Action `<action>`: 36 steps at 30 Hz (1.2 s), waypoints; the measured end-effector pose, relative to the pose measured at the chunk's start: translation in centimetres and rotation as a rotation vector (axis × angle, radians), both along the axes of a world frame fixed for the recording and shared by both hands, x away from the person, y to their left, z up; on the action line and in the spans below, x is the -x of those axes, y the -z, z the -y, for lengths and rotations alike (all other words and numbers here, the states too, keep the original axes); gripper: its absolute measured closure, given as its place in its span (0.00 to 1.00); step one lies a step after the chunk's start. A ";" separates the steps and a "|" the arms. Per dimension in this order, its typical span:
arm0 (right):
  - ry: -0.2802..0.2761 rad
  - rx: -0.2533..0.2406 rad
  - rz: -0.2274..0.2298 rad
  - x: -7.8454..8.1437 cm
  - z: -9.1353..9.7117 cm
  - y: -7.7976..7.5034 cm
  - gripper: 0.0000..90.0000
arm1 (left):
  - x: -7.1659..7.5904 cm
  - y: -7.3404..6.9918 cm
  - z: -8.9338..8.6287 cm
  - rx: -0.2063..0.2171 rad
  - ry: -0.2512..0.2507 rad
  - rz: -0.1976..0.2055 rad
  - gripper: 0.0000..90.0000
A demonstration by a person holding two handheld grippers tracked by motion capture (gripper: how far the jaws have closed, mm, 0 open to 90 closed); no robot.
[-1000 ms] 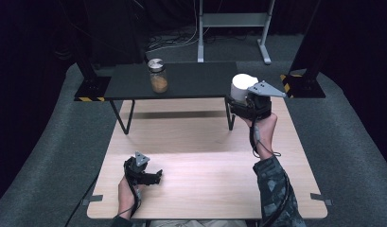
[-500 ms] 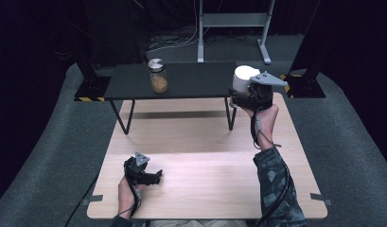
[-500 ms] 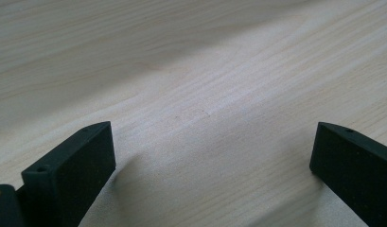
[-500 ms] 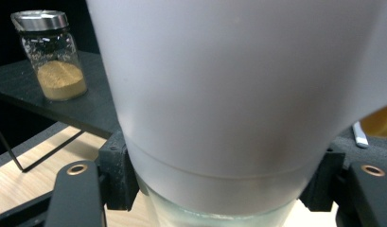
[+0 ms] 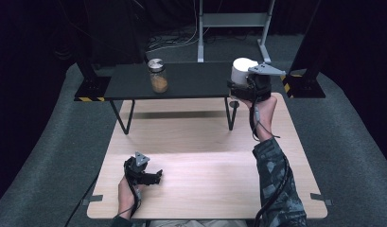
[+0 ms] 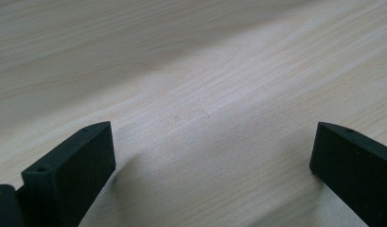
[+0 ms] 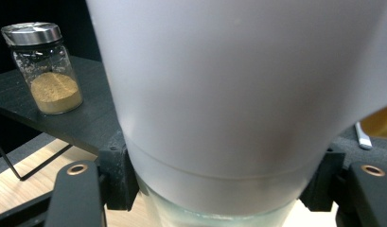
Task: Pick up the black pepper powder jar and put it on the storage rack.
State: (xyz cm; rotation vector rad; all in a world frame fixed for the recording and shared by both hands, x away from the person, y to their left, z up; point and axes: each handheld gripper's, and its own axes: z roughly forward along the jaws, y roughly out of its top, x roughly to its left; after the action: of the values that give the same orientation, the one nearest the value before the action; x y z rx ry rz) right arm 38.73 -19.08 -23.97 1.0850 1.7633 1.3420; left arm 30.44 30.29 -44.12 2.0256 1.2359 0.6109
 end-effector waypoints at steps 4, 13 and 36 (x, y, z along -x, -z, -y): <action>0.004 -0.002 -0.009 -0.7 -0.1 -0.4 0.33 | 0.0 0.0 0.0 0.003 0.000 -0.001 0.00; 0.005 0.004 -0.029 -2.8 -0.8 -1.1 0.33 | -0.1 0.0 -0.1 0.004 0.003 -0.002 0.00; 0.066 -0.008 -0.125 -7.8 -2.0 0.4 0.33 | 0.1 0.0 0.0 -0.004 0.010 0.006 0.00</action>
State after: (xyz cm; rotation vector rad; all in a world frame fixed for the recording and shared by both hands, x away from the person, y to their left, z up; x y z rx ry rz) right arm 46.49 -17.08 -24.40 1.2442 1.7957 1.2661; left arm 30.34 30.24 -44.16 2.0304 1.2209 0.6148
